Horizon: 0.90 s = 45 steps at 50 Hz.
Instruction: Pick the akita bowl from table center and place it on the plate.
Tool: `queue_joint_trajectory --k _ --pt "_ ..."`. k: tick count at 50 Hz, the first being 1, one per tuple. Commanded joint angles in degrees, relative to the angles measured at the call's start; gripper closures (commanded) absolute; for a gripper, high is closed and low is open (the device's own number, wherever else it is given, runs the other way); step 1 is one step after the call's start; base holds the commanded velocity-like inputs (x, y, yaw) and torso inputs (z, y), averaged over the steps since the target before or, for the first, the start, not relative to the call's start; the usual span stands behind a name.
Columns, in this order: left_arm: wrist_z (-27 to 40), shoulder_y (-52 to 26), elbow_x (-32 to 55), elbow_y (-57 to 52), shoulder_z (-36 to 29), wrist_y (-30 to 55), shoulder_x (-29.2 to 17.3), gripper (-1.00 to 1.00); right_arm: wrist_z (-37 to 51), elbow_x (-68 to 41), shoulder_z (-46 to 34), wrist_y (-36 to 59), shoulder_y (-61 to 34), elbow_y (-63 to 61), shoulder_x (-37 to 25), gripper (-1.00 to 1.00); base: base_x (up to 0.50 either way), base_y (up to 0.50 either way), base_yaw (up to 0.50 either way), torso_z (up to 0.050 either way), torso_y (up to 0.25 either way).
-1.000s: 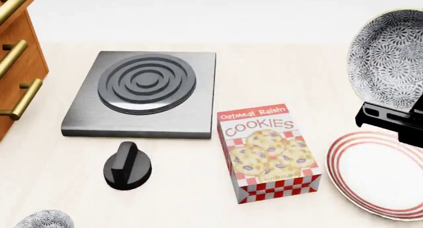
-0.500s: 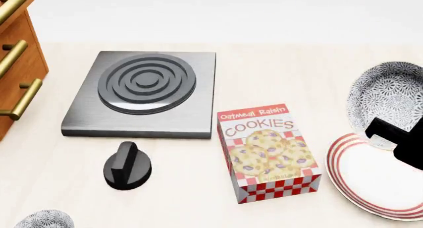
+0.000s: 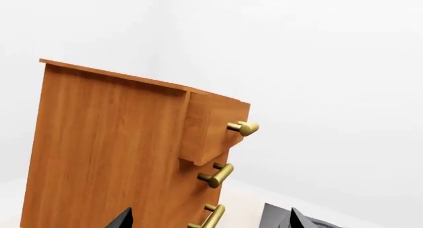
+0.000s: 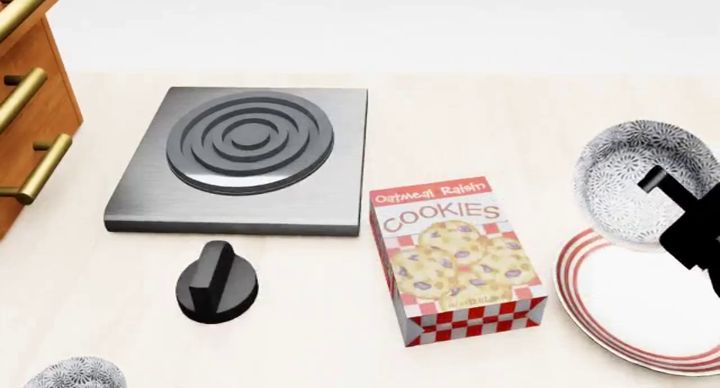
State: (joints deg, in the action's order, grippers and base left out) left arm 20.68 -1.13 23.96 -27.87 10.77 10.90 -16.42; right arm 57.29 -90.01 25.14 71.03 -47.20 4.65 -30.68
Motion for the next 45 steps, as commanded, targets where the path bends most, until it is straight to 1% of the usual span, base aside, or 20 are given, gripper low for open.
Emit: queue_joint_trajectory --k 1,2,8,15,18,20,26,33,37,40,42,43,45 --pt "-0.4 0.7 -0.3 0.0 -0.2 -1.9 0.2 -1.0 4.1 -3.2 0.1 -1.1 -5.3 11.4 -0.6 1.0 0.0 0.0 0.0 0.0 0.0" --pt "-0.4 0.7 -0.1 -0.1 -0.2 -1.9 0.2 -1.0 5.2 -2.9 0.0 -1.4 -5.4 12.6 -0.7 1.0 0.0 0.0 0.0 0.0 0.0" --pt "-0.7 1.1 0.2 -0.2 -0.3 -2.4 0.1 -1.0 3.2 -0.1 -1.3 -2.8 -6.4 16.3 -1.5 1.0 0.0 0.0 0.0 0.0 0.0" --pt "-1.3 1.7 0.8 -0.7 -0.2 -3.5 0.2 -1.0 3.3 0.8 -1.6 -3.8 -7.6 18.3 -2.1 1.0 0.0 0.0 0.0 0.0 0.0" --pt "-1.8 2.3 -0.3 -1.0 -0.8 -4.4 -0.1 -1.0 2.5 1.5 -1.7 -4.6 -7.5 18.3 -2.2 1.0 0.0 0.0 0.0 0.012 -0.221" --pt "-2.6 2.5 0.8 -1.3 -1.1 -4.0 -0.5 -1.0 1.9 1.6 -1.4 -5.1 -7.2 18.5 -2.1 1.0 0.0 0.0 0.0 0.016 -0.248" --pt "-2.6 2.6 -1.6 -1.1 -2.2 -4.9 -0.8 -1.0 0.7 2.2 -1.6 -5.8 -7.3 19.5 -2.0 1.0 0.0 0.0 0.0 0.003 -0.006" --pt "-2.4 2.4 0.6 -1.2 -1.7 -3.6 -0.9 -1.0 0.1 2.3 -1.6 -6.3 -6.8 19.8 -1.9 1.0 0.0 0.0 0.0 0.0 -0.175" --pt "-2.2 2.4 -0.7 -1.2 -2.0 -4.6 -0.8 -1.0 0.1 2.3 -1.7 -6.4 -7.1 19.9 -2.1 1.0 0.0 0.0 0.0 0.0 0.0" --pt "-2.5 2.6 -1.2 -1.3 -2.3 -5.5 -0.8 -1.0 -0.1 2.5 -1.8 -6.6 -7.2 20.0 -2.1 1.0 0.0 0.0 0.0 0.0 -0.25" --pt "-2.2 2.3 0.5 -1.0 -1.7 -4.3 -0.8 -1.0 -0.4 2.7 -1.9 -6.8 -7.3 20.3 -2.2 1.0 0.0 0.0 0.0 0.0 -0.25" --pt "-2.0 2.3 -0.1 -1.1 -1.9 -4.4 -0.9 -1.0 -0.5 2.9 -2.0 -6.9 -7.3 20.4 -2.2 1.0 0.0 0.0 0.0 0.0 -0.191" --pt "-1.6 2.1 0.5 -1.1 -1.6 -3.6 -1.0 -1.0 -1.3 3.5 -2.1 -7.6 -7.7 21.5 -2.3 1.0 0.0 0.0 0.0 0.0 0.0"
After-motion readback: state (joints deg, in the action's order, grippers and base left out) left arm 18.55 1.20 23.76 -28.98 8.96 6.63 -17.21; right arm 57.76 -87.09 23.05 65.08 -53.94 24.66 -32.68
